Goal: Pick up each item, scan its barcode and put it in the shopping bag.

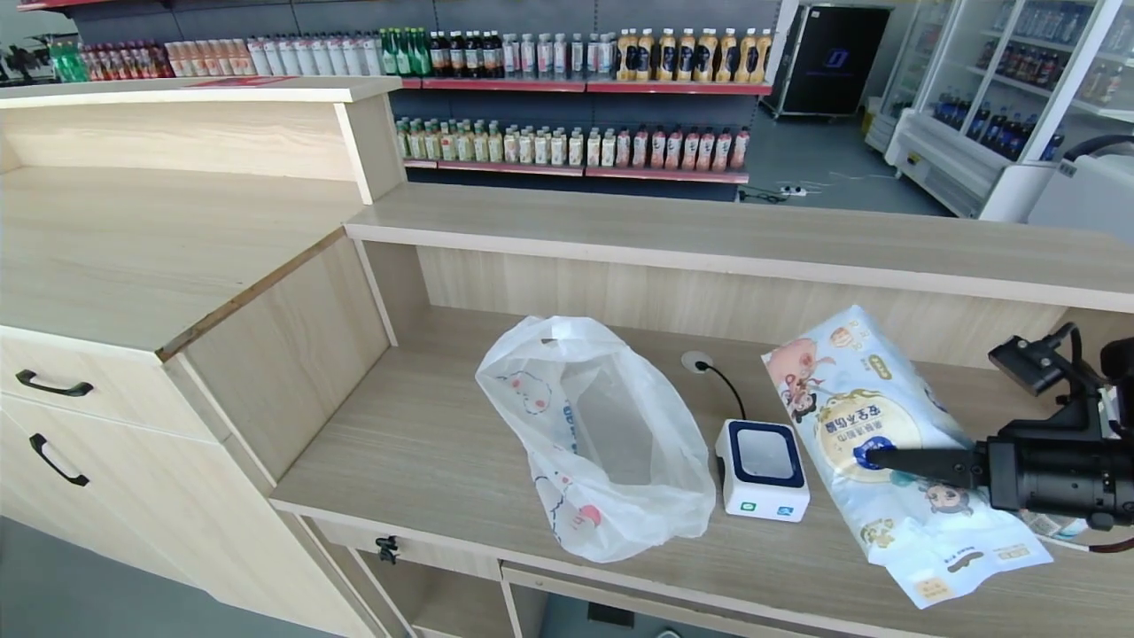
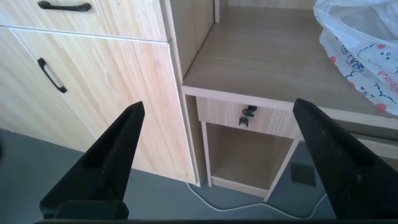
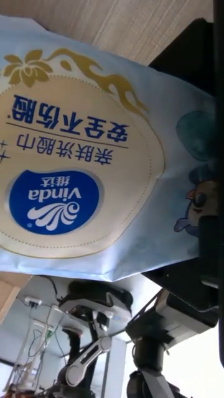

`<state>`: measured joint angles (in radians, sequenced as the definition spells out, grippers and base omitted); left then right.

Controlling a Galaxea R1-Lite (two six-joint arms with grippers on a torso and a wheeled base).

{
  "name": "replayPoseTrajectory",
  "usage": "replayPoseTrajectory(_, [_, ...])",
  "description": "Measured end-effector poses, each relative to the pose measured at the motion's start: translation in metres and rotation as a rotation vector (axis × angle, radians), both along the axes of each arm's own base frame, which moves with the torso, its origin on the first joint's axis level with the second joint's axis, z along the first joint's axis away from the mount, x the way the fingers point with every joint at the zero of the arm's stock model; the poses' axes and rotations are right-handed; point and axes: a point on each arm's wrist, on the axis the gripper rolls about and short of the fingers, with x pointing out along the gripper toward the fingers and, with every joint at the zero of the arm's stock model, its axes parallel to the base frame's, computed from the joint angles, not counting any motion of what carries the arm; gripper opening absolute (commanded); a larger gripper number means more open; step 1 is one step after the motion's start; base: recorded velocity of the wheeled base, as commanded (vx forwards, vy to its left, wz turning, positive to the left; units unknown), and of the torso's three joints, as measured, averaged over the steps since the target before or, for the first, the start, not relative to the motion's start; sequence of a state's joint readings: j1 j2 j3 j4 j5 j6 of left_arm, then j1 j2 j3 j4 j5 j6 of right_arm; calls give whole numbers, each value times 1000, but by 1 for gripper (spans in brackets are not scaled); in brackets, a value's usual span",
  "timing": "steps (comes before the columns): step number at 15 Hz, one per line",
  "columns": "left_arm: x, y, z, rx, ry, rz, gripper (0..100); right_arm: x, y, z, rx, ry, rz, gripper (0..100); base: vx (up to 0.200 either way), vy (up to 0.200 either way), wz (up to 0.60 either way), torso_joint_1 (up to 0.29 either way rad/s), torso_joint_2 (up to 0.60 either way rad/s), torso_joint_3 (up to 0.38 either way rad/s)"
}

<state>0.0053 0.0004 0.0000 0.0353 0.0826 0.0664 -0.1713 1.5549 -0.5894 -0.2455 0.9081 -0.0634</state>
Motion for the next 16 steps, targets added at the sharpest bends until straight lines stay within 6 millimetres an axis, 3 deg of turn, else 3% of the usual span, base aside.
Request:
replayPoseTrajectory(4, [0, 0, 0, 0, 0, 0, 100, -13, -13, -31, 9, 98, 79, 0, 0, 0, 0, 0, 0, 0])
replayPoseTrajectory(10, [0, 0, 0, 0, 0, -1, 100, -2, -19, -37, 50, 103, 120, 0, 0, 0, 0, 0, 0, 0])
replayPoseTrajectory(16, [0, 0, 0, 0, 0, 0, 100, 24, -19, -43, 56, 109, 148, 0, 0, 0, 0, 0, 0, 0])
